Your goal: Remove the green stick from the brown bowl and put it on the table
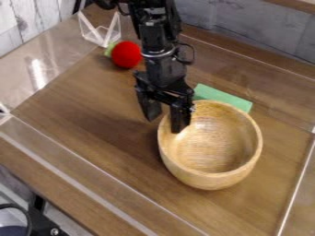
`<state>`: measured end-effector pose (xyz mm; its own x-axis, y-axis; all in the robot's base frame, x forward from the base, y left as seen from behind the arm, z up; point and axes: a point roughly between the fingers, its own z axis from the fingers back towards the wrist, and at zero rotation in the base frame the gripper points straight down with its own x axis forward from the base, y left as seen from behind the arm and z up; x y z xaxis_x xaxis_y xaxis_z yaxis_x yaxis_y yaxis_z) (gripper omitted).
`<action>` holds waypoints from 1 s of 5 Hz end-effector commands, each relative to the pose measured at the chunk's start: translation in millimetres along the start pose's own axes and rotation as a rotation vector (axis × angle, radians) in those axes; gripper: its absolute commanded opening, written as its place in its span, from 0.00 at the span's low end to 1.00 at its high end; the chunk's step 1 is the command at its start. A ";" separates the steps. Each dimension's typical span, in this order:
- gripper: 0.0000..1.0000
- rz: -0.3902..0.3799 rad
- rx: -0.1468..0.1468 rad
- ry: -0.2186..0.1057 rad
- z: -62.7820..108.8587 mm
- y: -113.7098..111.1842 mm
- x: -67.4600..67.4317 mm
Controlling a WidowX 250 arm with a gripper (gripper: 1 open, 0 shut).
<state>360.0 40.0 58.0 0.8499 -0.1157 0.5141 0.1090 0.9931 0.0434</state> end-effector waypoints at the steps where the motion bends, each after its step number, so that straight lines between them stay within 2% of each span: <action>1: 0.00 -0.051 -0.009 -0.041 12.2 -1.5 18.6; 2: 1.00 -0.104 -0.029 -0.030 16.0 -4.1 22.4; 4: 1.00 -0.110 0.014 0.001 27.1 0.9 32.3; 5: 1.00 -0.202 -0.022 0.005 30.8 -7.4 39.9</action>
<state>369.5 29.8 80.2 0.8481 -0.2931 0.4413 0.2808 0.9551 0.0945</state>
